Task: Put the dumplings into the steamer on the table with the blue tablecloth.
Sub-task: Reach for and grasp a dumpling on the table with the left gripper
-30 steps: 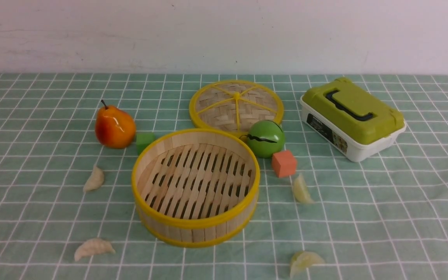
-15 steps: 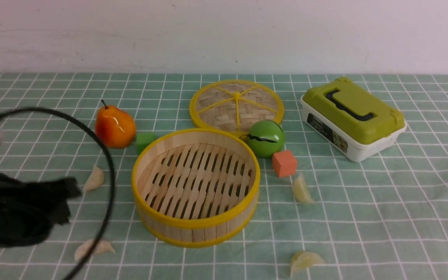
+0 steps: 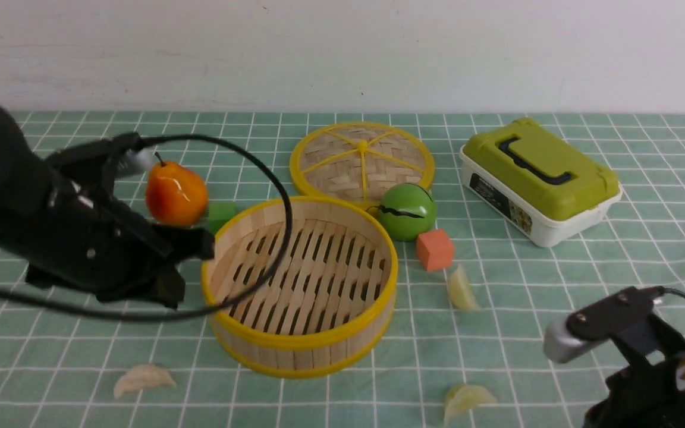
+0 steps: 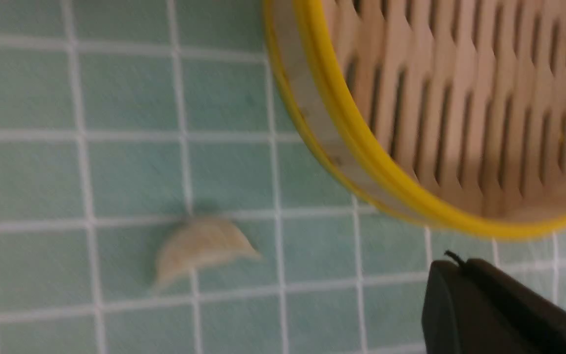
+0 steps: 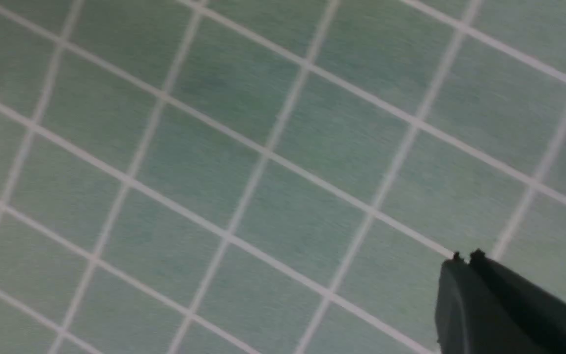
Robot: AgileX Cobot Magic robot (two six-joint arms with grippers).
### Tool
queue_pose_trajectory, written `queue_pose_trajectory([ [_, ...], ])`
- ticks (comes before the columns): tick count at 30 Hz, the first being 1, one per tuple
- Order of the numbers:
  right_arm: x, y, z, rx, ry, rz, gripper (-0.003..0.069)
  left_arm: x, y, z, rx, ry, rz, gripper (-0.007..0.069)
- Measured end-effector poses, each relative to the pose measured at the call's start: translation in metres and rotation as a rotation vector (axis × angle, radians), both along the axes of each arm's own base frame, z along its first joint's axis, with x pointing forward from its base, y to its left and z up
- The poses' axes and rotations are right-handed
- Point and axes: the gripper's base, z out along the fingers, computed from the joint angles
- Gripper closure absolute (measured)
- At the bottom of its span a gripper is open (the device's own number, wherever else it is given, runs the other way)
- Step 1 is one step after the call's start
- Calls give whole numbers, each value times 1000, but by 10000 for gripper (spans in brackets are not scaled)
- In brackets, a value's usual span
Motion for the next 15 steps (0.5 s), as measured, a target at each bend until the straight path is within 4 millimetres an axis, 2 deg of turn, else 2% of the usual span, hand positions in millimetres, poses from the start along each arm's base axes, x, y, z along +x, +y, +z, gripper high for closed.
queue_pose_trajectory([
  [3, 8, 10, 3, 41, 43, 54, 659, 40, 14, 3, 77, -28, 29, 638],
  [4, 8, 10, 3, 42, 46, 58, 659, 43, 14, 5, 88, -39, 28, 638],
  [5, 8, 12, 2, 50, 61, 79, 659, 59, 17, 3, 139, -48, 21, 631],
  [7, 7, 13, 1, 54, 67, 96, 659, 78, 18, -6, 195, -42, 10, 601],
  [8, 7, 13, 2, 56, 67, 100, 658, 88, 19, -11, 224, -41, 8, 561],
  [10, 7, 13, 2, 57, 67, 101, 658, 95, 18, -17, 238, -31, 9, 524],
  [11, 7, 13, 2, 58, 67, 101, 657, 101, 18, -24, 246, -17, 15, 483],
  [12, 7, 13, 2, 62, 68, 99, 657, 107, 19, -32, 248, 1, 28, 438],
  [13, 7, 14, 2, 67, 69, 96, 657, 117, 22, -49, 243, 42, 59, 359],
  [15, 7, 15, 2, 81, 73, 89, 656, 126, 28, -67, 236, 90, 102, 270],
])
